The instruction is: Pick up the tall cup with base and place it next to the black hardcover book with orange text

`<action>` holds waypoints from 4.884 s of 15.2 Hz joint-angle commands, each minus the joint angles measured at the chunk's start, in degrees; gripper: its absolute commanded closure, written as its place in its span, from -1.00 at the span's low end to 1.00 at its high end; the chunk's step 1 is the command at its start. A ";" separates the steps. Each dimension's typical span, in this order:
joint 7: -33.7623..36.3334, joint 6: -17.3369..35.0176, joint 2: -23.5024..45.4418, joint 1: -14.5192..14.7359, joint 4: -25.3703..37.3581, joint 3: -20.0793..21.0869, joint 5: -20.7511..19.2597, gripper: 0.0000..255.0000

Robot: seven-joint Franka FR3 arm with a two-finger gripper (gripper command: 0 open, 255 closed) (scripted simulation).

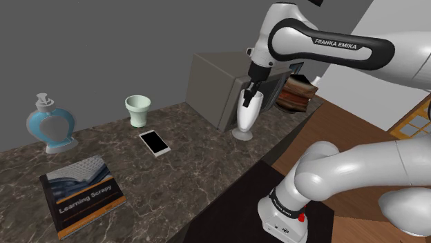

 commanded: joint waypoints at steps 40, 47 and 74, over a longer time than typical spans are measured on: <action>13.56 -21.82 8.31 3.75 30.06 12.12 7.43 1.00; 23.88 -21.11 13.34 5.84 34.96 20.22 10.82 1.00; 39.83 -7.63 23.61 9.75 32.68 33.25 12.10 1.00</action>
